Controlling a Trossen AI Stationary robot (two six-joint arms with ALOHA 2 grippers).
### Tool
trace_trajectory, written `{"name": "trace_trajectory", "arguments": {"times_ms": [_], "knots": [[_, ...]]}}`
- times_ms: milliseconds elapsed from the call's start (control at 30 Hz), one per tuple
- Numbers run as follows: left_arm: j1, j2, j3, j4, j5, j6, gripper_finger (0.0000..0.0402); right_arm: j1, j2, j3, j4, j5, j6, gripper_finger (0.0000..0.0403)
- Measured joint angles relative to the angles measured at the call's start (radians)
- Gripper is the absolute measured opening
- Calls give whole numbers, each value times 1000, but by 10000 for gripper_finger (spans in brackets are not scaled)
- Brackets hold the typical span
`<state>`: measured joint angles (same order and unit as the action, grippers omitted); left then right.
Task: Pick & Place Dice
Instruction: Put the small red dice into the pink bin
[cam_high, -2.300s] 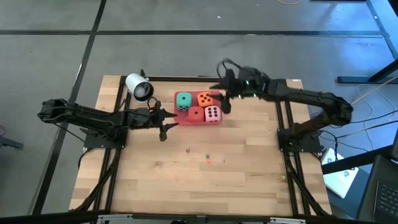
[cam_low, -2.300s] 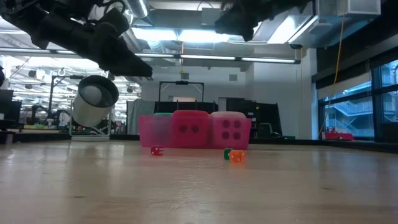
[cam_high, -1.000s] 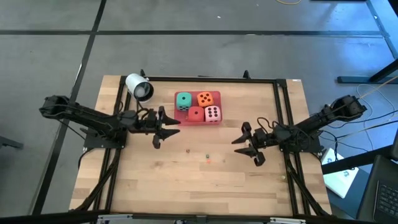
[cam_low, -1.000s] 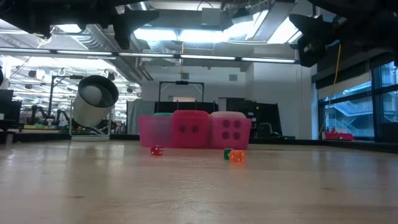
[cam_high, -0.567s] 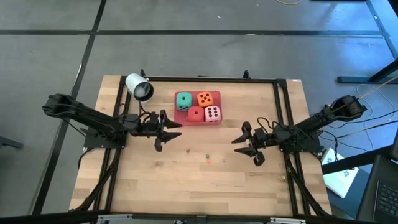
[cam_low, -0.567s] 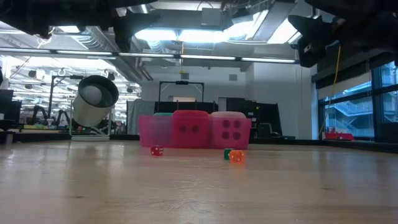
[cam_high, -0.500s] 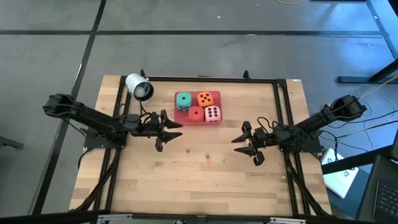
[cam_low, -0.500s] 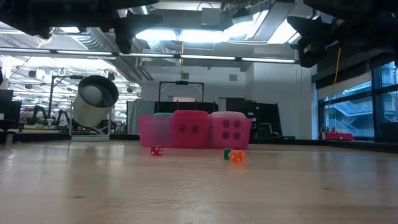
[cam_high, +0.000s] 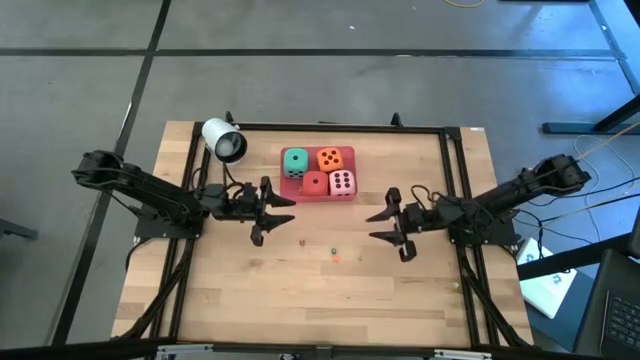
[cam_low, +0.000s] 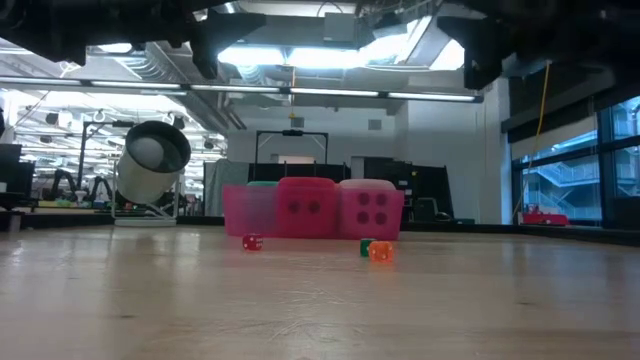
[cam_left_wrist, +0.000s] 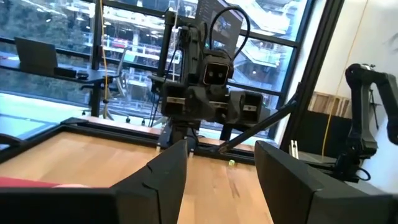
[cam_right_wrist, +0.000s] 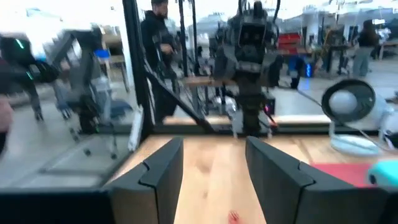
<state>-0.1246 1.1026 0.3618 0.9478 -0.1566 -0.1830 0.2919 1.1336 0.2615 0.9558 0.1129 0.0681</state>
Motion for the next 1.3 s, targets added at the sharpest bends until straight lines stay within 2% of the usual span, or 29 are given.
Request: {"name": "trace_trajectory", "arguments": {"times_ms": [167,267,567,700,1133,1300], "knots": [[0,0,0,1,-7,22,182,-36,0,64,-192,-1,-35,174],[0,0,0,7,-9,38,182,-56,0,86,-250,-1,-57,174],[24,0,0,40,-36,18,182,-115,0,89,-278,-1,-81,174],[36,0,0,59,-69,14,182,-133,0,89,-311,-43,-89,174],[38,0,0,77,-86,-5,182,-136,0,89,-370,-54,-109,174],[34,0,0,59,-54,-7,182,-136,0,89,-403,-145,-96,174]]}}
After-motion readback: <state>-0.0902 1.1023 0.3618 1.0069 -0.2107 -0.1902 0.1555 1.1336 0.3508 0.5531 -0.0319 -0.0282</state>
